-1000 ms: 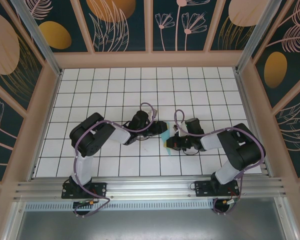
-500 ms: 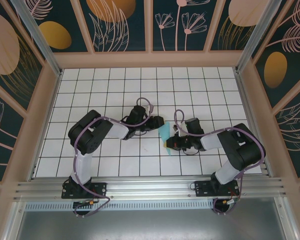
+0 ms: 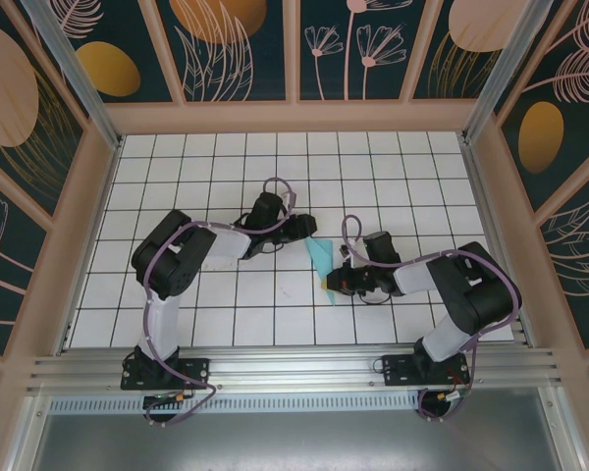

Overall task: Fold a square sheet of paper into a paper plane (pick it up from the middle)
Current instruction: Fold the wing for the fifth time at the center of the table.

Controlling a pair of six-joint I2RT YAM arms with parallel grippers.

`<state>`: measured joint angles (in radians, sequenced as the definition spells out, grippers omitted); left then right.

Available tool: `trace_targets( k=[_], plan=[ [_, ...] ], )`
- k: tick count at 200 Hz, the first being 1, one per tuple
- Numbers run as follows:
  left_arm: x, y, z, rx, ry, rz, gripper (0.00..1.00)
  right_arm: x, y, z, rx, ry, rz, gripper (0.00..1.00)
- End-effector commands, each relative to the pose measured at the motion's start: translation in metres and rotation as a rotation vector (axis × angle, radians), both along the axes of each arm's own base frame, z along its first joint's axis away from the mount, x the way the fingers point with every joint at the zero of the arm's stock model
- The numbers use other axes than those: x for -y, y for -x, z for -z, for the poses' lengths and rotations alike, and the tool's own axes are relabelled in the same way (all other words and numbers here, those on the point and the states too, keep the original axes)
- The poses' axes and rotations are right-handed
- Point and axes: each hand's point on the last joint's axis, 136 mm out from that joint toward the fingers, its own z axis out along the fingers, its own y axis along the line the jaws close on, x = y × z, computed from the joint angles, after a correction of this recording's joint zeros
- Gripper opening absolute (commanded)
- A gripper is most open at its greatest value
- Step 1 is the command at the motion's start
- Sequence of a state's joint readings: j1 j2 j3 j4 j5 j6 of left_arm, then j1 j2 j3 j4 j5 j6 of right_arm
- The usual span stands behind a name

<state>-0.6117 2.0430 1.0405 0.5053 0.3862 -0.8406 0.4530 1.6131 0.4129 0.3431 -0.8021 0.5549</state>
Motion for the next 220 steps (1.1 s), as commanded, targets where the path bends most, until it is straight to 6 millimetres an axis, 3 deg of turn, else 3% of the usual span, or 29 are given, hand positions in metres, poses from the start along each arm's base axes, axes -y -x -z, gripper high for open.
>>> trace_targets(
  k=[1, 29, 57, 84, 100, 173, 220],
  plan=[
    [-0.009, -0.017, -0.019, 0.057, -0.058, -0.018, 0.47, 0.031, 0.060, 0.054, -0.252, 0.202, -0.019, 0.00],
    [-0.008, -0.012, -0.053, 0.096, 0.001, -0.010, 0.48, 0.031, 0.057, 0.055, -0.249, 0.208, -0.021, 0.00],
    [-0.003, 0.011, -0.079, 0.097, 0.129, 0.030, 0.47, 0.026, 0.048, 0.054, -0.234, 0.201, -0.026, 0.00],
    [0.014, 0.049, -0.068, 0.037, 0.161, 0.129, 0.44, 0.016, 0.037, 0.048, -0.209, 0.160, -0.039, 0.00],
    [0.022, 0.061, -0.056, 0.010, 0.151, 0.148, 0.41, 0.012, 0.032, 0.045, -0.190, 0.148, -0.044, 0.00],
    [0.039, 0.075, -0.012, -0.116, 0.175, 0.163, 0.39, 0.011, 0.028, 0.040, -0.168, 0.140, -0.036, 0.00],
    [0.025, 0.071, 0.039, -0.209, 0.048, 0.077, 0.37, 0.012, 0.027, 0.032, -0.159, 0.130, 0.001, 0.00]
  ],
)
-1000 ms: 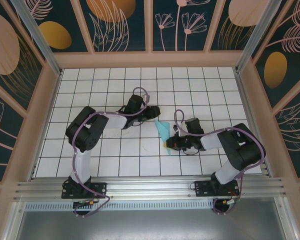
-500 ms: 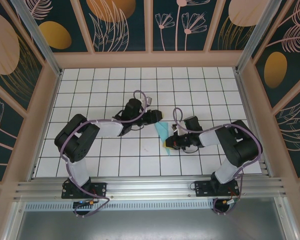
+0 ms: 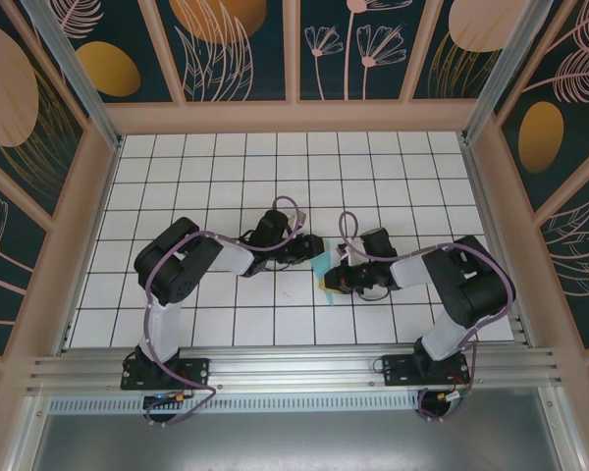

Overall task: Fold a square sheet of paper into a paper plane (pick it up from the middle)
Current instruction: Fold the wing for the fifth time at the center of the table.

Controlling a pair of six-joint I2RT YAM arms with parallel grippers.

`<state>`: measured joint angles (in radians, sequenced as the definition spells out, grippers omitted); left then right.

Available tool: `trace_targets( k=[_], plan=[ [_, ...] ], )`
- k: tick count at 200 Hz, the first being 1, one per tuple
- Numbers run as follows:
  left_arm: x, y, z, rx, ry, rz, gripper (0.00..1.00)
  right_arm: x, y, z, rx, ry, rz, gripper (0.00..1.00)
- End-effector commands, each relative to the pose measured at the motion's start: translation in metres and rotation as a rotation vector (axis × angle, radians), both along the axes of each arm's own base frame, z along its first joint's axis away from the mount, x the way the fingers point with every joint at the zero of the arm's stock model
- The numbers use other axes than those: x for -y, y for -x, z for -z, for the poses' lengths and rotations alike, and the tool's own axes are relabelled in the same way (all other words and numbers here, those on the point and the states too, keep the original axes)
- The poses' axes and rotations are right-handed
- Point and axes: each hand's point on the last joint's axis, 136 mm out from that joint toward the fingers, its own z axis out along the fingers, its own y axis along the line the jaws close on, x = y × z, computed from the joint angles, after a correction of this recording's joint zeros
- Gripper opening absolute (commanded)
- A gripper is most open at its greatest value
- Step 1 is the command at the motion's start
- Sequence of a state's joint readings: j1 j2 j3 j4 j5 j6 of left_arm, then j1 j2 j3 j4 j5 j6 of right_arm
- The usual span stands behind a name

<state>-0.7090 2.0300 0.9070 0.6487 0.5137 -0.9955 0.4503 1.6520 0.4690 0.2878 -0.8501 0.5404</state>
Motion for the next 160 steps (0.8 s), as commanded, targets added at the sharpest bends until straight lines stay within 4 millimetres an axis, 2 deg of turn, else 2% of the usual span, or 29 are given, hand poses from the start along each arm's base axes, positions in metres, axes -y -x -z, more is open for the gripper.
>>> trace_targets(
  k=[1, 20, 49, 68, 106, 160],
  plan=[
    [-0.006, -0.001, 0.030, -0.060, -0.082, -0.044, 0.37, 0.018, 0.030, 0.034, -0.117, 0.150, 0.030, 0.00],
    [-0.015, 0.002, 0.042, -0.086, -0.129, -0.064, 0.36, 0.013, 0.024, 0.020, -0.090, 0.125, 0.046, 0.00],
    [-0.020, 0.005, 0.048, -0.094, -0.166, -0.068, 0.36, -0.001, 0.023, 0.000, -0.056, 0.096, 0.014, 0.00],
    [-0.022, 0.004, 0.051, -0.099, -0.184, -0.072, 0.35, 0.003, 0.028, 0.006, -0.070, 0.126, 0.021, 0.00],
    [-0.021, 0.002, 0.052, -0.101, -0.198, -0.074, 0.33, 0.018, 0.055, 0.028, -0.153, 0.161, 0.038, 0.00],
    [-0.022, 0.001, 0.055, -0.106, -0.213, -0.081, 0.31, 0.028, 0.076, 0.025, -0.180, 0.150, 0.025, 0.00]
  ],
)
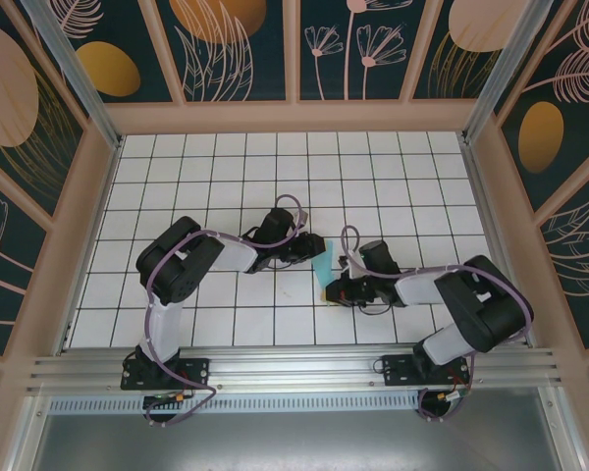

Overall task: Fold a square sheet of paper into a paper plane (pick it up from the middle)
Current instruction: Fold the wing for the fifth time at the center of the table.

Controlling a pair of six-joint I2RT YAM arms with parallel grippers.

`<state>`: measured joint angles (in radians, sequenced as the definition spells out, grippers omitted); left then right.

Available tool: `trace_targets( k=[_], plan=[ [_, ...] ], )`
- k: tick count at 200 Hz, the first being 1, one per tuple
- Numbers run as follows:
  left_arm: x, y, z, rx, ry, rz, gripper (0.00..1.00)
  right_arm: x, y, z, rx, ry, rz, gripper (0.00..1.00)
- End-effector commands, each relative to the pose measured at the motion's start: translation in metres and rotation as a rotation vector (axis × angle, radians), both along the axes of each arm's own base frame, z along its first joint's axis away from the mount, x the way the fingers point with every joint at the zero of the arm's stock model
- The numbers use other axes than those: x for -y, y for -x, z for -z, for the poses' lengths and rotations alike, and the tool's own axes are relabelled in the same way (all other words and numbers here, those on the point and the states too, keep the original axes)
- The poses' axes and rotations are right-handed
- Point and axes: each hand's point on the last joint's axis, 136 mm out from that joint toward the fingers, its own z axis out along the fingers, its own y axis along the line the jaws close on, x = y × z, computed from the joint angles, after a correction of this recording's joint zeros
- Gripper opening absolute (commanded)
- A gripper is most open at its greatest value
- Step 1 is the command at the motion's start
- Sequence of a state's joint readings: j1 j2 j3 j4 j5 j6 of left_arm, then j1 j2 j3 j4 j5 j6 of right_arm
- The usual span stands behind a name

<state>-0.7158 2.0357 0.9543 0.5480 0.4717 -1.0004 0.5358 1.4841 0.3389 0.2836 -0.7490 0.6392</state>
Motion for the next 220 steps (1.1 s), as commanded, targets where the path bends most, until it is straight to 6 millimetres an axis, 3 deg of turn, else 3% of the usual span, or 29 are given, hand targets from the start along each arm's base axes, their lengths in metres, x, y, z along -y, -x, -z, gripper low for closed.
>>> trace_targets(
  k=[1, 28, 51, 109, 143, 168, 198, 220],
  plan=[
    [-0.023, 0.006, 0.049, -0.075, -0.157, -0.051, 0.31, 0.022, 0.040, 0.024, -0.169, 0.092, 0.000, 0.00],
    [-0.021, 0.005, 0.047, -0.070, -0.152, -0.050, 0.31, 0.025, 0.049, 0.025, -0.162, 0.124, -0.022, 0.00],
    [-0.020, 0.004, 0.042, -0.059, -0.145, -0.048, 0.31, 0.023, 0.042, 0.018, -0.129, 0.137, -0.016, 0.00],
    [-0.011, 0.001, 0.019, -0.011, -0.077, -0.025, 0.32, 0.007, -0.038, -0.038, 0.135, 0.117, 0.156, 0.01],
    [-0.008, -0.002, 0.016, -0.007, -0.065, -0.020, 0.32, -0.010, -0.064, -0.046, 0.167, 0.060, 0.185, 0.00],
    [-0.006, -0.002, 0.016, -0.012, -0.061, -0.020, 0.33, -0.011, -0.061, -0.021, 0.099, 0.100, 0.161, 0.00],
    [-0.008, -0.005, 0.013, 0.009, -0.069, -0.027, 0.33, 0.002, -0.040, 0.013, 0.013, 0.170, 0.141, 0.00],
    [-0.011, -0.009, 0.010, 0.060, -0.093, -0.021, 0.35, 0.012, -0.022, 0.025, -0.026, 0.199, 0.109, 0.00]
  ],
)
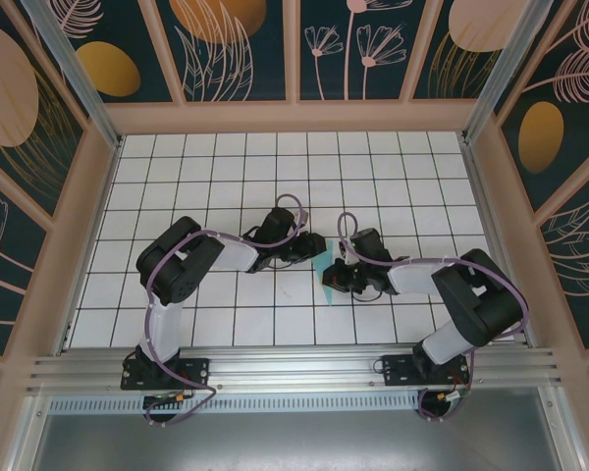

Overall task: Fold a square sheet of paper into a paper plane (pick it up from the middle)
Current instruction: Fold the wing for the fifth time at the center of the table.

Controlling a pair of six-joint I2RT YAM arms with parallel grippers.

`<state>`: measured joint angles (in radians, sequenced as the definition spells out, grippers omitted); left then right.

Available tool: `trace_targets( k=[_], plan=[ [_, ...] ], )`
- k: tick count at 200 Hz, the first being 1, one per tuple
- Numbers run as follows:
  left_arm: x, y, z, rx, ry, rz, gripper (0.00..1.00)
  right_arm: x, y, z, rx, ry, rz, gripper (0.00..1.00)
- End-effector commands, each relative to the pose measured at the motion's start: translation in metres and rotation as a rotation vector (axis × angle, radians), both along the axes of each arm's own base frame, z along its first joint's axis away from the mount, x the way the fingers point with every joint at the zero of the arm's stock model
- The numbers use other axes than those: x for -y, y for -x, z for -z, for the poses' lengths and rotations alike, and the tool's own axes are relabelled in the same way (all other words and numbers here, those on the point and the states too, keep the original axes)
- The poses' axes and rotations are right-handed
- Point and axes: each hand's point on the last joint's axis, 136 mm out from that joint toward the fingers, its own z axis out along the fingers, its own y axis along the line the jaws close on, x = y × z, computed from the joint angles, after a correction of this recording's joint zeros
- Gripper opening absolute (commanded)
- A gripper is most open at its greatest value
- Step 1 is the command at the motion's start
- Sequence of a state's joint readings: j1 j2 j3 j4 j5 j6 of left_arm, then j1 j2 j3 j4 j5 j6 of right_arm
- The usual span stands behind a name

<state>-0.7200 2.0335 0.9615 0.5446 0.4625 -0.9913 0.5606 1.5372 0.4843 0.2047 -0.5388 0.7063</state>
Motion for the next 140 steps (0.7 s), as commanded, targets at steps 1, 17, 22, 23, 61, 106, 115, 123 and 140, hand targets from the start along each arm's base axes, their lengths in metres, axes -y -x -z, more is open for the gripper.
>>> trace_targets(
  k=[1, 17, 22, 23, 61, 106, 115, 123, 140],
  plan=[
    [-0.013, -0.008, 0.012, 0.049, -0.092, -0.024, 0.35, 0.016, 0.027, 0.025, -0.082, 0.062, -0.028, 0.00],
    [-0.019, -0.016, 0.010, 0.081, -0.100, -0.041, 0.35, 0.025, 0.040, 0.032, -0.110, 0.085, -0.044, 0.00],
    [-0.022, -0.019, 0.010, 0.088, -0.096, -0.049, 0.36, 0.026, 0.044, 0.034, -0.118, 0.088, -0.050, 0.00],
    [-0.022, -0.019, 0.010, 0.089, -0.094, -0.051, 0.36, 0.027, 0.045, 0.035, -0.120, 0.088, -0.051, 0.00],
    [-0.040, -0.040, 0.010, 0.132, -0.070, -0.091, 0.36, 0.031, 0.063, 0.039, -0.146, 0.077, -0.098, 0.00],
    [-0.043, -0.055, 0.006, 0.142, -0.049, -0.090, 0.38, 0.035, 0.058, 0.037, -0.148, 0.063, -0.078, 0.00],
    [-0.044, -0.055, 0.008, 0.135, -0.056, -0.090, 0.38, 0.034, 0.055, 0.036, -0.143, 0.061, -0.075, 0.00],
    [-0.039, -0.063, -0.006, 0.162, -0.042, -0.092, 0.38, 0.033, 0.052, 0.034, -0.137, 0.058, -0.073, 0.00],
    [-0.040, -0.063, -0.021, 0.186, -0.033, -0.093, 0.40, 0.030, 0.047, 0.032, -0.128, 0.055, -0.068, 0.00]
  ],
)
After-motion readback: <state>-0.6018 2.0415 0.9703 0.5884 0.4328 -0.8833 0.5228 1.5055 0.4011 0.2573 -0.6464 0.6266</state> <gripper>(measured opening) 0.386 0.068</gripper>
